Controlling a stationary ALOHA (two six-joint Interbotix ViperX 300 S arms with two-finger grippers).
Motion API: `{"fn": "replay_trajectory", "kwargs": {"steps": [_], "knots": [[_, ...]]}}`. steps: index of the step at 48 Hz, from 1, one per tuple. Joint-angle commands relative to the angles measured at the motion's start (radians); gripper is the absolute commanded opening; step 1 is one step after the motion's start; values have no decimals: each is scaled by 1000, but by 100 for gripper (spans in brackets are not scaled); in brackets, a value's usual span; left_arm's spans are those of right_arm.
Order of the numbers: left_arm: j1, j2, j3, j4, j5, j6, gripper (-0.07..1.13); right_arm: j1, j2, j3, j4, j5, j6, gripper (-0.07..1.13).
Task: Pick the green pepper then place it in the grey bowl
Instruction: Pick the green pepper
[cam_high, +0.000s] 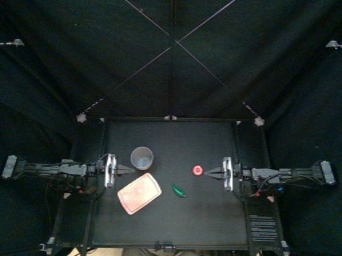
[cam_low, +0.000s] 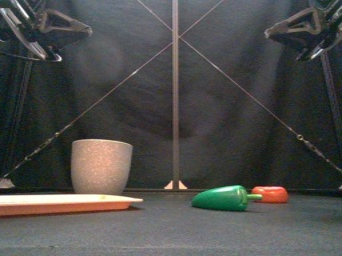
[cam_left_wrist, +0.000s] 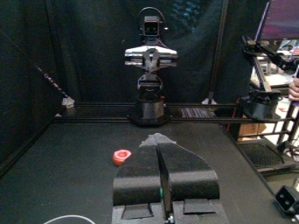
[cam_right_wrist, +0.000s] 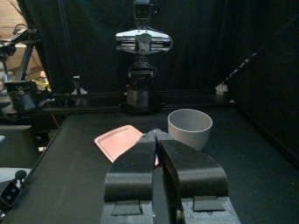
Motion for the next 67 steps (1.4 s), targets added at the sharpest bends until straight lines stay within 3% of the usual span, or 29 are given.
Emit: {"fn": "replay_trajectory", "kwargs": {"steps": [1,7,13,18,25,30,52,67], "knots": [[6,6,-29,-5,54,-3,6,6,28,-14,17,8,9,7],[6,5,-44,-6,121,-2,7,5,77,-32,74,34,49,10],[6,5,-60,11,199,6,7,11,175,-63,132,54,97,22],[6,5,-66,29,247,8,7,32,264,-92,173,75,150,45],[12,5,-66,38,270,8,8,43,403,-147,221,87,229,87],[25,5,-64,41,276,8,8,41,495,-187,221,87,258,107],[80,0,-58,44,278,9,8,32,902,-368,227,275,285,104],[91,-2,-46,44,278,8,8,32,1028,-477,202,411,287,103]]}}
